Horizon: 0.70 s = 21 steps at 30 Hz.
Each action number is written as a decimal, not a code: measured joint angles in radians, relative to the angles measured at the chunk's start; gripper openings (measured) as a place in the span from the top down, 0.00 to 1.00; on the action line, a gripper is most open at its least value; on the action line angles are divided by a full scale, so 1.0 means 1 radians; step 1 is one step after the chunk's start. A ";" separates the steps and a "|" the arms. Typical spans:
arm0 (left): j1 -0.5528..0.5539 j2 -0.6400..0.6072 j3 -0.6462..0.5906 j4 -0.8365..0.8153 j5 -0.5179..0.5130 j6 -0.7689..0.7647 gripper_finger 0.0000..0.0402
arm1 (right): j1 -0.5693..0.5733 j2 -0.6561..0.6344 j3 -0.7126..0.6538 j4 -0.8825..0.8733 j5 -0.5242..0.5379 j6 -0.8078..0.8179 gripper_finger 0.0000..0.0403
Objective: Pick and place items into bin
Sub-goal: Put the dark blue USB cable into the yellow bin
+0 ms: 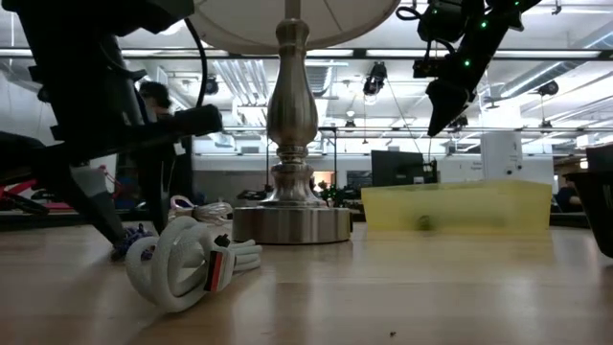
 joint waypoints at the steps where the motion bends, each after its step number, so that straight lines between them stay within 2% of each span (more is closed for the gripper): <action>1: 0.000 -0.001 0.000 -0.003 0.002 0.000 0.67 | 0.000 0.000 0.000 0.000 0.000 -0.001 0.54; 4: 0.002 -0.002 -0.003 -0.008 0.012 0.009 0.74 | 0.000 0.000 0.000 0.000 0.000 -0.002 0.54; 10: 0.002 -0.001 -0.019 -0.012 0.036 0.057 0.96 | 0.000 0.000 0.000 0.000 0.000 -0.003 0.54; 17: 0.001 -0.050 -0.046 -0.004 0.040 0.086 0.98 | 0.000 0.000 0.000 -0.005 0.000 -0.014 0.54; 21: 0.000 -0.122 -0.055 -0.101 0.079 0.109 0.99 | -0.001 0.000 0.000 -0.008 0.000 -0.030 0.54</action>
